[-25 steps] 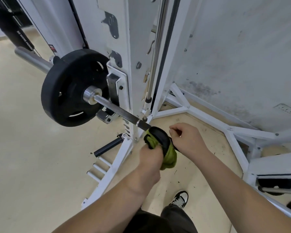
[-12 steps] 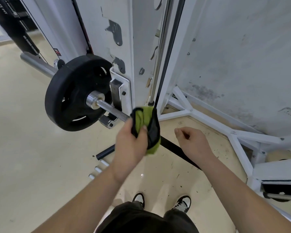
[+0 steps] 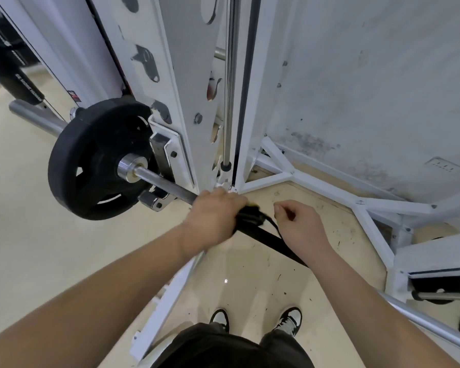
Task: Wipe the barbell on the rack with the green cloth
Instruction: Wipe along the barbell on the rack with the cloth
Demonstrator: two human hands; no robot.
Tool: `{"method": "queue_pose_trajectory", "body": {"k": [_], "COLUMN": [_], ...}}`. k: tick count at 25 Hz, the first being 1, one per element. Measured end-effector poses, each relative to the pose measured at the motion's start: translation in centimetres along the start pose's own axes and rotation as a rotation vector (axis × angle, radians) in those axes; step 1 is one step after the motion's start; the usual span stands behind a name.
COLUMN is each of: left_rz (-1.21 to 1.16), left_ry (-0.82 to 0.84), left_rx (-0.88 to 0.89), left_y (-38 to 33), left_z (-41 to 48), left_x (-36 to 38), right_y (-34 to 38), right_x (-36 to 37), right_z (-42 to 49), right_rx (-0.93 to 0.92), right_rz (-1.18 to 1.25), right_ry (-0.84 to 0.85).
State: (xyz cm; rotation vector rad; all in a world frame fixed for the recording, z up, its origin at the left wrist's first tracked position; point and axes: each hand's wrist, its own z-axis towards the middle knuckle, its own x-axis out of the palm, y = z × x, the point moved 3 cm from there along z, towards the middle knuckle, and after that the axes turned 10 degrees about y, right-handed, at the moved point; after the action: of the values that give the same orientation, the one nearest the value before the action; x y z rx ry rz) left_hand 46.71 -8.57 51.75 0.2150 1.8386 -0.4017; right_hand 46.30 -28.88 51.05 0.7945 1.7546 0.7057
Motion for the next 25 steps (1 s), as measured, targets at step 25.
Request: {"method": "queue_pose_trajectory", "body": {"k": [25], "left_rz": [-0.191], "left_ry": [-0.458], "left_rx": [-0.516], "left_y": [6.8], "left_z": [-6.8], "left_x": [-2.2], "right_y": [3.6], "right_x": [3.7], "right_z": [0.9], "right_rx": [-0.142], "right_rz": [-0.132], "right_ry": [0.111]}}
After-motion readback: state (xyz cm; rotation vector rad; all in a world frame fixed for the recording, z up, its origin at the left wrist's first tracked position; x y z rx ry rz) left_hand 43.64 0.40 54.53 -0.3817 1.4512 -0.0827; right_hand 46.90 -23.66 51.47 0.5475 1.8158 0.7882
